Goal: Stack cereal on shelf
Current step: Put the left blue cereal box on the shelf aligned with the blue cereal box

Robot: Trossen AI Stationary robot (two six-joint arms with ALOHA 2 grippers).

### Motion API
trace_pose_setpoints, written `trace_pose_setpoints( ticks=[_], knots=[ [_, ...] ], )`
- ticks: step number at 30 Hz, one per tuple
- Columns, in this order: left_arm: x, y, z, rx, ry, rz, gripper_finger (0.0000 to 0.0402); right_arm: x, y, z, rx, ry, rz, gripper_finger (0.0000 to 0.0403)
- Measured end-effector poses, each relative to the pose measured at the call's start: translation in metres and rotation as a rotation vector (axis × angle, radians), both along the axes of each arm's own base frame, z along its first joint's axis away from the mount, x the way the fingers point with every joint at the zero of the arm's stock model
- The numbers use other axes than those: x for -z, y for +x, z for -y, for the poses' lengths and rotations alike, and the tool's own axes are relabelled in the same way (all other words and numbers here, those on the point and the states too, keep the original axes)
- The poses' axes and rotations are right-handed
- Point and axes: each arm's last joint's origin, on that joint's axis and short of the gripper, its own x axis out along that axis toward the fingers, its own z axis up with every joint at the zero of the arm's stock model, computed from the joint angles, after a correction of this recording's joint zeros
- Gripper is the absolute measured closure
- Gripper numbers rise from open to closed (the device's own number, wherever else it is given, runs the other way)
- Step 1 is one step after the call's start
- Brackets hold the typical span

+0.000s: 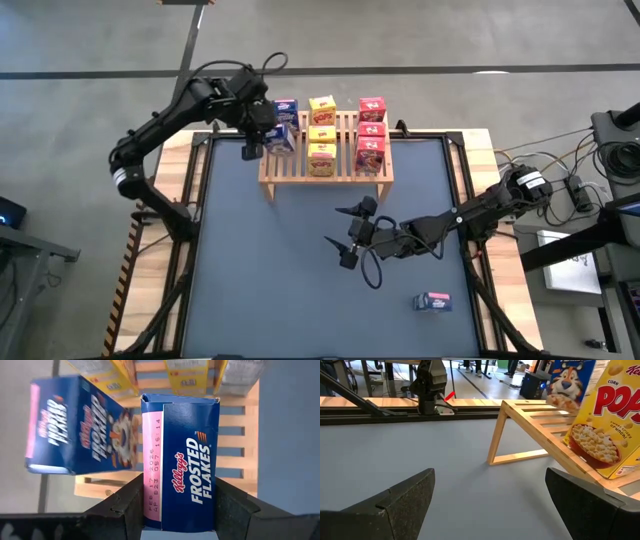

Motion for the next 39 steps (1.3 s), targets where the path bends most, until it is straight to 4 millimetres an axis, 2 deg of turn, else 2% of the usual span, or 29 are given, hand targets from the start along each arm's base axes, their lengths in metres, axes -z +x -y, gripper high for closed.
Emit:
trace_pose_setpoints(
  ticks=[8,23,39],
  knots=[
    [0.0026,0.0014,-0.0009,-0.004,-0.013,-0.012,0.023,0.0,0.0,0.0,-0.001,-0.005,-0.002,0.0035],
    [0.0023,0.002,-0.0011,-0.032,-0.024,0.002,0.0165,0.0,0.0,0.0,-0.001,-0.005,-0.002,0.0035],
    [0.0006,0.0043,-0.002,0.029,0.008,0.021,0.0171,0.0,0.0,0.0,-0.001,-0.003,-0.001,0.0035]
  ],
)
